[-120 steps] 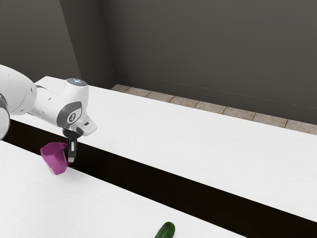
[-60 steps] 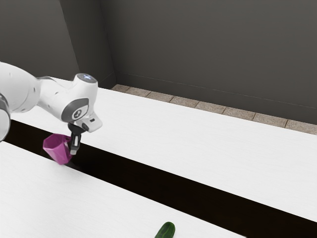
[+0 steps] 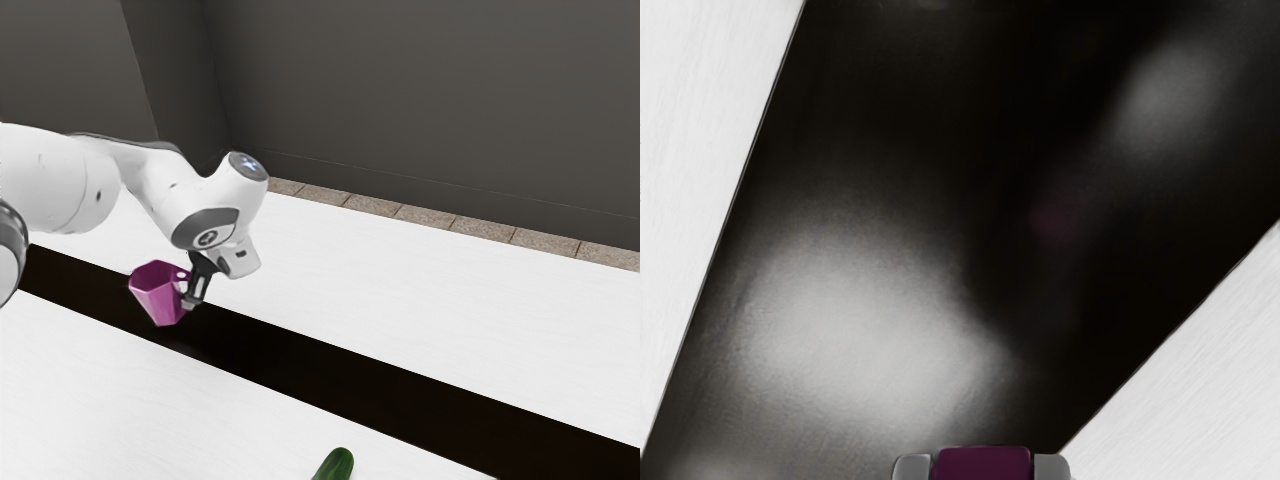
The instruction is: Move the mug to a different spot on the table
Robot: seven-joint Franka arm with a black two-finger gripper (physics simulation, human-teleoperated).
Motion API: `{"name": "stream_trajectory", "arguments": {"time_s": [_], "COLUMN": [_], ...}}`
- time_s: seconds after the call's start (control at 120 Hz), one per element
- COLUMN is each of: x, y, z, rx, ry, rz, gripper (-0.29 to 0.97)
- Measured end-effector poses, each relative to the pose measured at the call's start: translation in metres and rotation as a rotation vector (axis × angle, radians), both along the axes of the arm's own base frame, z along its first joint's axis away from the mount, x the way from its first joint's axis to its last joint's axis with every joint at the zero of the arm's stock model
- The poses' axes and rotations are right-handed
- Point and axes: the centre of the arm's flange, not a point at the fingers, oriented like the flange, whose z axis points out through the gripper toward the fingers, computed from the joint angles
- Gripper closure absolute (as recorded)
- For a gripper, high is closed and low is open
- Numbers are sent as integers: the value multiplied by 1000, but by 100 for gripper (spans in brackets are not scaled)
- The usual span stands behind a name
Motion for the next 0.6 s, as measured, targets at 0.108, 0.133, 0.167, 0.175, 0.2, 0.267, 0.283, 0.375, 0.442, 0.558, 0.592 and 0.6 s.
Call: {"name": "stream_trajectory", "arguments": {"time_s": [0.108,0.133,0.167,0.175,0.2,0.267,0.283,0.375,0.442,0.558,0.592,0.6], "x": [5,6,6,6,6,7,9,20,28,31,31,30], "y": [-25,-31,-39,-41,-46,-61,-64,-75,-84,-101,-104,-104], "z": [7,9,11,11,11,15,17,24,27,21,19,19], "rx": [28,32,37,39,42,48,49,56,61,61,59,59], "ry": [-16,-20,-23,-23,-25,-35,-41,-69,-83,-80,-76,-75], "rz": [-31,-37,-45,-46,-51,-65,-67,-71,-75,-82,-79,-79], "gripper": [75,75,75,75,75,76,76,76,76,76,77,77]}}
